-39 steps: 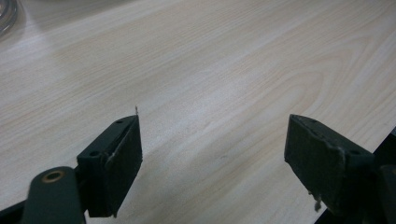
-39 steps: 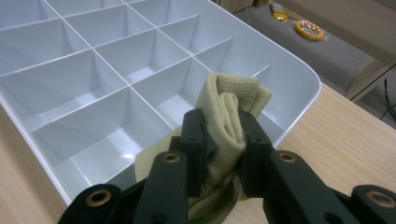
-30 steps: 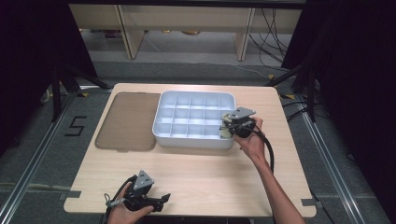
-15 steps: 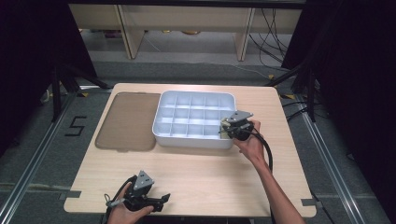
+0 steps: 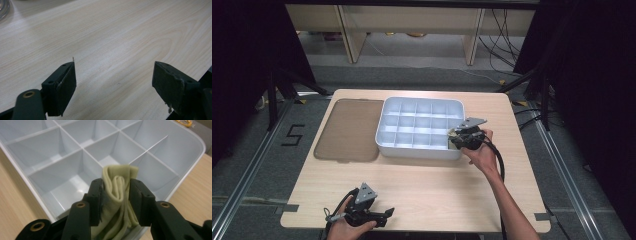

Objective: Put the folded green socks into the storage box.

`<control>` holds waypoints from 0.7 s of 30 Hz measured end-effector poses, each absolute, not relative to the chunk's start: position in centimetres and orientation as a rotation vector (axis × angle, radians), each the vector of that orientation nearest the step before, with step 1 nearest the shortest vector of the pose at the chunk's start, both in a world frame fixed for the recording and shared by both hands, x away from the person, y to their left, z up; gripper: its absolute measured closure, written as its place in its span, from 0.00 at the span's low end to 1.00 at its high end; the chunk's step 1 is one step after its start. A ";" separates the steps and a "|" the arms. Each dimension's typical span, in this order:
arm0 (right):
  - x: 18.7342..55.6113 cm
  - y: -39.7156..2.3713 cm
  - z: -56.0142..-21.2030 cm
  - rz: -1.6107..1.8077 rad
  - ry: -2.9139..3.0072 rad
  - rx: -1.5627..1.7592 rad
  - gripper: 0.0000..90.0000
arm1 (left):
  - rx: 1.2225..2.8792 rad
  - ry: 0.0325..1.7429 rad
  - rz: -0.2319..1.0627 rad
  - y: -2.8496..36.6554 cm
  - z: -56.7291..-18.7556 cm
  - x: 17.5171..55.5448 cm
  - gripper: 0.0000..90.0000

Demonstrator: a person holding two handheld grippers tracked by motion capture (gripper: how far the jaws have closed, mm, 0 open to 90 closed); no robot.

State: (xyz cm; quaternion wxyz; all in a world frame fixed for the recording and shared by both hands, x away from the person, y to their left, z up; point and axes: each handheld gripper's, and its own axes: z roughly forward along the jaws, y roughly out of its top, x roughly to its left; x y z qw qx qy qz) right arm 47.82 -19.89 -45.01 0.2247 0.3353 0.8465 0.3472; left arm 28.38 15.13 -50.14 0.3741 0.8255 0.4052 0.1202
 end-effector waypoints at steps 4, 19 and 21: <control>47.4 -20.3 -43.5 1.053 2.313 0.913 0.82 | 2.122 1.036 0.312 15.3 -50.1 28.4 0.21; 48.3 -19.5 -45.2 0.892 2.383 0.942 0.93 | 2.142 1.028 0.304 15.2 -50.2 28.5 0.21; 48.4 -19.2 -45.4 0.875 2.405 0.955 0.93 | 2.161 1.019 0.309 15.3 -50.1 28.5 0.21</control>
